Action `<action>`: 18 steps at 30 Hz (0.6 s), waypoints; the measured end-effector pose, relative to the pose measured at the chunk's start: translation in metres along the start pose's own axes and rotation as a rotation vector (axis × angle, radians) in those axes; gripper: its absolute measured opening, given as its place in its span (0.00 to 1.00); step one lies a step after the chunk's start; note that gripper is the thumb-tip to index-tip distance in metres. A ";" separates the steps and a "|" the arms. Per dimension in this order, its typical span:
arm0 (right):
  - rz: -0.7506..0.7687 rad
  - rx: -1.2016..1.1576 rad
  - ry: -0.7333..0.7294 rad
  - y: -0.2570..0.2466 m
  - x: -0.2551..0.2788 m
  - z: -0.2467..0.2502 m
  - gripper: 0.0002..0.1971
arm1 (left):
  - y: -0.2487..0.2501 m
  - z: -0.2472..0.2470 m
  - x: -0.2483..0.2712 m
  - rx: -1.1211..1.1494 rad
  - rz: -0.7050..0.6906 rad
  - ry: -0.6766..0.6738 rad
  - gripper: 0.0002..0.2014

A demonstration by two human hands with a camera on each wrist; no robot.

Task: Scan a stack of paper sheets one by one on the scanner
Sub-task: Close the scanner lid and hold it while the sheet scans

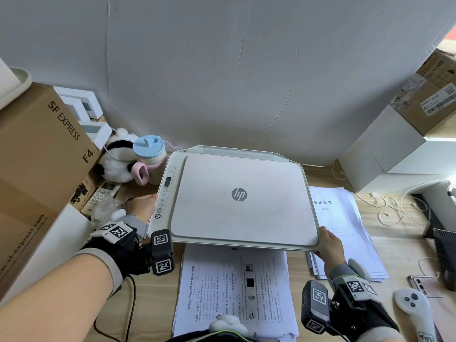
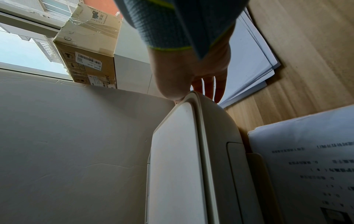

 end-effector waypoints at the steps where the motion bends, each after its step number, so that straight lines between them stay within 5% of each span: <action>1: 0.004 0.001 -0.001 0.001 -0.001 0.000 0.17 | 0.000 0.000 0.000 0.006 -0.003 -0.002 0.13; 18: 0.007 0.014 0.014 0.006 -0.006 0.001 0.18 | 0.003 0.003 0.007 0.008 -0.007 -0.011 0.17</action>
Point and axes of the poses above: each hand's wrist, its own x-axis away from the middle knuckle, its own z-axis out of the back of the hand, y = z × x, the point moved 1 cm from there along -x, towards the middle knuckle, and after that the axes turned 3 degrees about -x, right-handed, at the moved point
